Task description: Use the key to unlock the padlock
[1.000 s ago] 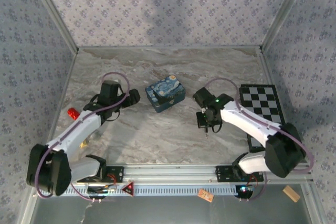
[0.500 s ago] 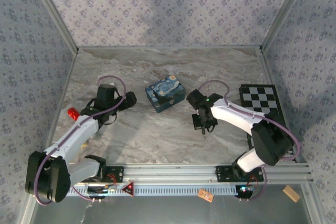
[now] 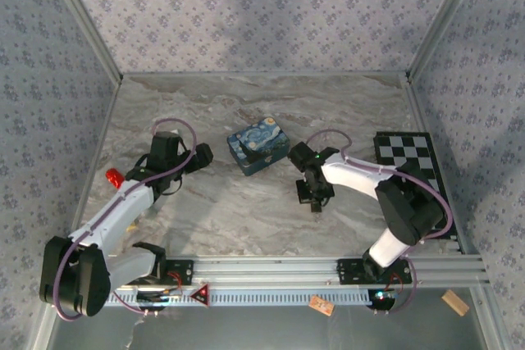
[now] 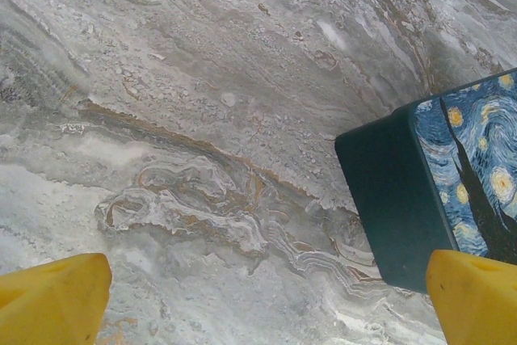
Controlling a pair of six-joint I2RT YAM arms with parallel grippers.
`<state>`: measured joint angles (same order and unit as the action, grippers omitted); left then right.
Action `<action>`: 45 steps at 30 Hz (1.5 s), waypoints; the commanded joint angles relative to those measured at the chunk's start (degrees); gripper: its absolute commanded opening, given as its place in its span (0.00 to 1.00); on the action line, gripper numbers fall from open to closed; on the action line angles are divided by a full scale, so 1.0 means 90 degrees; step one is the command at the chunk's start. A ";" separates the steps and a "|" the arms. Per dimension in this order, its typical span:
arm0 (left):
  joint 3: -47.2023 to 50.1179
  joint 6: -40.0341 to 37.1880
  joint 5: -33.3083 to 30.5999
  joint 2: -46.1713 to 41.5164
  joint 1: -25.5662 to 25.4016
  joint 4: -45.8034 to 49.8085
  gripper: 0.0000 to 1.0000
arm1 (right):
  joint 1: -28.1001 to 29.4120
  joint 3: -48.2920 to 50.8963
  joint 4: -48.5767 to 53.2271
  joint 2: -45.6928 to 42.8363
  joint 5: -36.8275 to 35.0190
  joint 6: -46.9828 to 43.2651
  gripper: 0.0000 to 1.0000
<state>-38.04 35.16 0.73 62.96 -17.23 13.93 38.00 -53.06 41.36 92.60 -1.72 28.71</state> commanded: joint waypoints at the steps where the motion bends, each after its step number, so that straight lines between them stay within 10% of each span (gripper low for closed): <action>1: 0.0008 -0.0010 -0.0042 -0.0194 0.0068 0.0069 1.00 | -0.0033 0.0036 0.0013 0.0073 -0.0017 0.0062 0.00; 22: -0.0692 -0.0636 -0.0694 -0.0643 0.0147 0.0713 1.00 | 0.0229 -0.0331 0.0744 -0.2423 -0.1351 -0.0539 0.63; 31: -0.0151 -0.1085 -0.2902 -0.1287 0.0225 -0.0378 1.00 | -0.0492 0.1251 -0.2549 -0.5217 -0.3003 -0.0977 1.00; 37: 0.0100 -0.1294 -0.4967 -0.1064 0.0275 -0.1040 1.00 | -0.1464 0.2463 -0.4471 -0.6071 -0.3272 -0.1490 1.00; 45: 0.0762 -0.1974 -0.5111 -0.0460 0.0745 -0.2278 1.00 | -0.2837 0.2807 -0.4900 -0.5176 -0.2532 -0.1554 1.00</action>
<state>-32.97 20.93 -41.85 57.82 -11.20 -0.25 14.31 -29.02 1.34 44.14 -26.59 16.32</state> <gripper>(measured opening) 0.998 0.998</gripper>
